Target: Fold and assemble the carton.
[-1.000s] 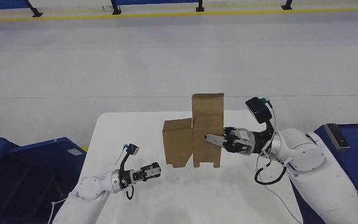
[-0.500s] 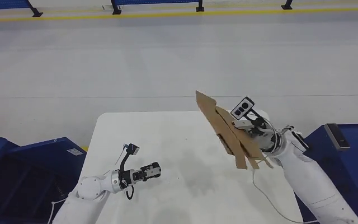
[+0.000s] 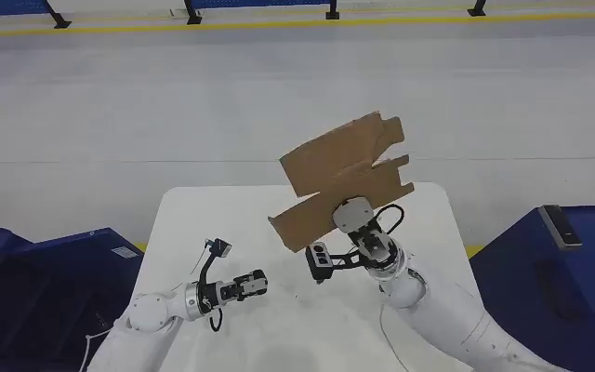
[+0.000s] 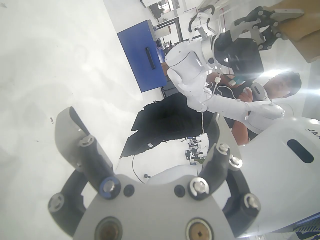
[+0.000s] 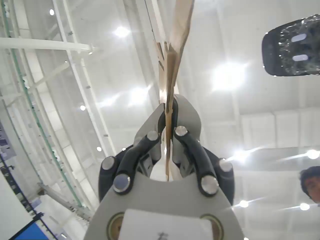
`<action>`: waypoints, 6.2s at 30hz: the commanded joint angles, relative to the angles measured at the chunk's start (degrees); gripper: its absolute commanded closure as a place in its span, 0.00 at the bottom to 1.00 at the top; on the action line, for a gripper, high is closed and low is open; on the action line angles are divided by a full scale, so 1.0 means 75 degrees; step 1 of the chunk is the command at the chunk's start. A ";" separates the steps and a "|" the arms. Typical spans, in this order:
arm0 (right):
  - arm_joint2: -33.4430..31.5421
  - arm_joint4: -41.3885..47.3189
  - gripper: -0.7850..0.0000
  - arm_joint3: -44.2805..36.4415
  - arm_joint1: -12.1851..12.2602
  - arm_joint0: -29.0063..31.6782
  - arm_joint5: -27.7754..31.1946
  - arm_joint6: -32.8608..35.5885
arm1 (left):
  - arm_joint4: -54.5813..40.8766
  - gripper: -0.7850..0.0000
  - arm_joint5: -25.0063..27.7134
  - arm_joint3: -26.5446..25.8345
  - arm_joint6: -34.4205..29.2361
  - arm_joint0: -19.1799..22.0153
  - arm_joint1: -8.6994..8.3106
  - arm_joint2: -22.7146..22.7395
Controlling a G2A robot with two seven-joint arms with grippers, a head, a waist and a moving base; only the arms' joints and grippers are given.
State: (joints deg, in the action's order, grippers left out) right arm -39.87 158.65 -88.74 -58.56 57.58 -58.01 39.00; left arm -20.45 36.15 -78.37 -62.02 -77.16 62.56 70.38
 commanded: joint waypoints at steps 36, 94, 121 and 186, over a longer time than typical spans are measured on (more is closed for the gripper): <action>-0.4210 -1.7460 1.00 -0.0473 0.0137 0.1484 1.3848 0.0302 | 0.0000 0.00 0.0000 0.0000 0.0000 0.0000 0.0000 0.0000; -0.8608 -3.8600 1.00 -0.6120 0.0614 0.6628 0.8177 -1.1218 | 0.0000 0.00 0.0000 0.0000 0.0000 0.0000 0.0000 0.0000; -0.4893 -1.8601 1.00 -0.3485 0.1274 0.3003 1.3364 -0.0314 | 0.0000 0.00 0.0000 0.0000 0.0000 0.0000 0.0000 0.0000; -0.6235 -1.3942 1.00 -0.2182 0.0865 0.3165 0.8650 0.3426 | 0.0000 0.00 0.0000 0.0000 0.0000 0.0000 0.0000 0.0000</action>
State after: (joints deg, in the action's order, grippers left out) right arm -86.65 54.08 -105.14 -52.08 81.34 6.87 64.66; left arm -20.45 36.15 -78.37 -62.02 -77.16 62.56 70.38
